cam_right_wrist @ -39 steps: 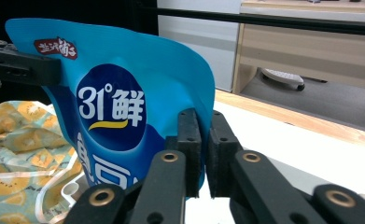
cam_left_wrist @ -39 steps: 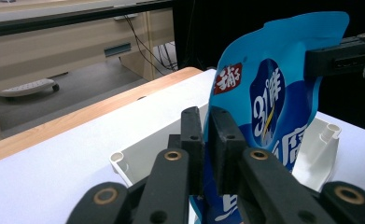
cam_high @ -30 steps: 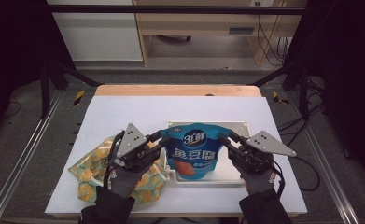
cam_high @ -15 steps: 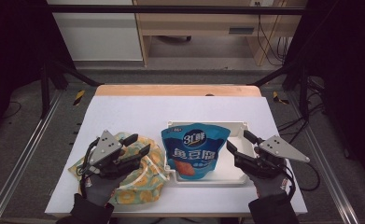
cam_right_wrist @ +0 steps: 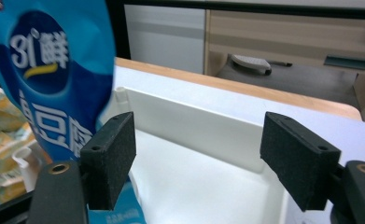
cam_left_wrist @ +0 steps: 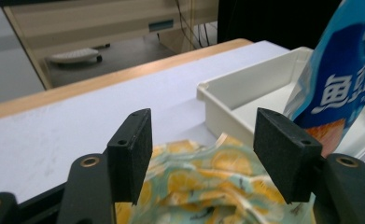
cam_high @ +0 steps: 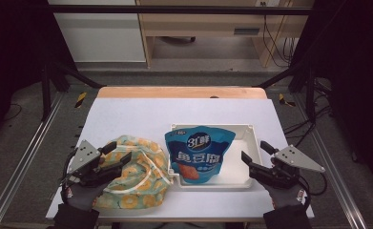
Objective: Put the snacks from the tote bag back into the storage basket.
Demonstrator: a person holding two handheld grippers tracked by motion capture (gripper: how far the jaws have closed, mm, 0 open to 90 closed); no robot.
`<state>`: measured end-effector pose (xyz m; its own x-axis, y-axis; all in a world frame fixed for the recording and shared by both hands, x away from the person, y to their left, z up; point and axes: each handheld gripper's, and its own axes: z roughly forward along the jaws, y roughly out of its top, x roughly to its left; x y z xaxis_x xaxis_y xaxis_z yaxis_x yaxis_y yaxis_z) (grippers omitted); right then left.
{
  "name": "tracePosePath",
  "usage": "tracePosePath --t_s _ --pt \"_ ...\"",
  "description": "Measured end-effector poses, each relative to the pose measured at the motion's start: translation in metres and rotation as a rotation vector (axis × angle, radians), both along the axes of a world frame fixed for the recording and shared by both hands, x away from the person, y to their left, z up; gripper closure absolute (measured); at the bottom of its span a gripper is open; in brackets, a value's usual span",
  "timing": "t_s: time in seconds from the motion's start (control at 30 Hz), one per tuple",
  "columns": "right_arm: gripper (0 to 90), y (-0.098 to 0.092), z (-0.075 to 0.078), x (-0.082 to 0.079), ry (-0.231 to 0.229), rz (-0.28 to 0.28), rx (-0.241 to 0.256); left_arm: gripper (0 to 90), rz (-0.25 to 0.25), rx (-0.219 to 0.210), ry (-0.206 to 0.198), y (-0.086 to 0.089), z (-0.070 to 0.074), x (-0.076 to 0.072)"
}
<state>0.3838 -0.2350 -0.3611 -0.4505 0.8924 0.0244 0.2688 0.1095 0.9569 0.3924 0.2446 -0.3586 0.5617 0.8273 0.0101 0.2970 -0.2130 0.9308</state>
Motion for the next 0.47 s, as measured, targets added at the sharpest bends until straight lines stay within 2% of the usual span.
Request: tracePosePath --t_s 0.1,0.3,0.47 --pt "25.1 -0.006 -0.006 0.001 0.017 -0.014 -0.004 35.7 0.019 0.009 0.016 0.009 -0.009 0.001" --pt "22.8 -0.021 -0.018 0.004 0.050 -0.052 -0.014 32.8 0.059 -0.001 0.047 0.029 -0.022 0.004" --pt "22.1 -0.028 -0.023 0.006 0.062 -0.075 -0.010 32.3 0.080 -0.005 0.054 0.041 -0.026 0.004"
